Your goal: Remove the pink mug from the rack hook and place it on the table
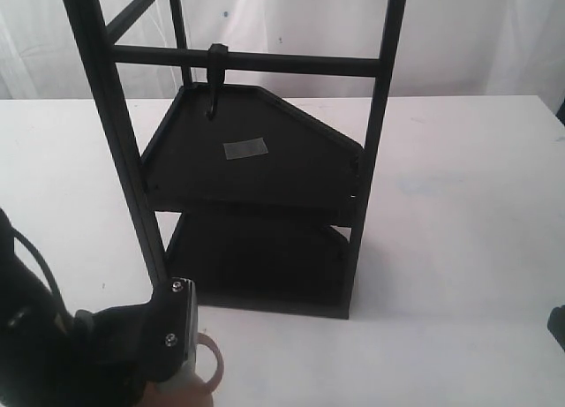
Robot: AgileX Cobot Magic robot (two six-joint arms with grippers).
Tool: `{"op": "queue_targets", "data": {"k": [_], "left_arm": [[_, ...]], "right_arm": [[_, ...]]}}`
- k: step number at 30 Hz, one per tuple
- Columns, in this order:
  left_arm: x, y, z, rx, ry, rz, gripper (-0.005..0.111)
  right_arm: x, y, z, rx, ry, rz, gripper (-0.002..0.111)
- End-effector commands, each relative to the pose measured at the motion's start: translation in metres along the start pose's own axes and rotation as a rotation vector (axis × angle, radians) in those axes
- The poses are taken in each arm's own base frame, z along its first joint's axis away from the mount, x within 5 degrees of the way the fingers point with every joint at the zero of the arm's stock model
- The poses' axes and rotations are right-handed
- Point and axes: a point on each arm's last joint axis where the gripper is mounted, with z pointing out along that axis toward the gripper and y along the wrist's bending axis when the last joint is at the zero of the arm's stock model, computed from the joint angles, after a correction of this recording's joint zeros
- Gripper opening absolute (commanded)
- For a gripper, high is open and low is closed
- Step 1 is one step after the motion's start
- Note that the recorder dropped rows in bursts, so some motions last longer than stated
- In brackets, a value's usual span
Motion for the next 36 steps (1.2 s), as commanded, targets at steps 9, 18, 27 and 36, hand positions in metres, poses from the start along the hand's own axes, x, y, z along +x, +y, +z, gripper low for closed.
{"op": "queue_targets", "data": {"k": [9, 18, 27, 36], "left_arm": [[0.000, 0.006, 0.009, -0.004, 0.063, -0.023, 0.000], [-0.022, 0.015, -0.001, -0.049, 0.394, -0.011, 0.000], [-0.047, 0.011, 0.004, -0.071, 0.305, 0.026, 0.000], [-0.056, 0.018, 0.025, -0.056, 0.243, 0.029, 0.000]], "right_arm": [[0.000, 0.000, 0.000, 0.008, -0.009, 0.006, 0.000], [0.000, 0.000, 0.000, 0.008, -0.009, 0.006, 0.000], [0.000, 0.000, 0.000, 0.008, -0.009, 0.006, 0.000], [0.000, 0.000, 0.000, 0.008, -0.009, 0.006, 0.000]]}}
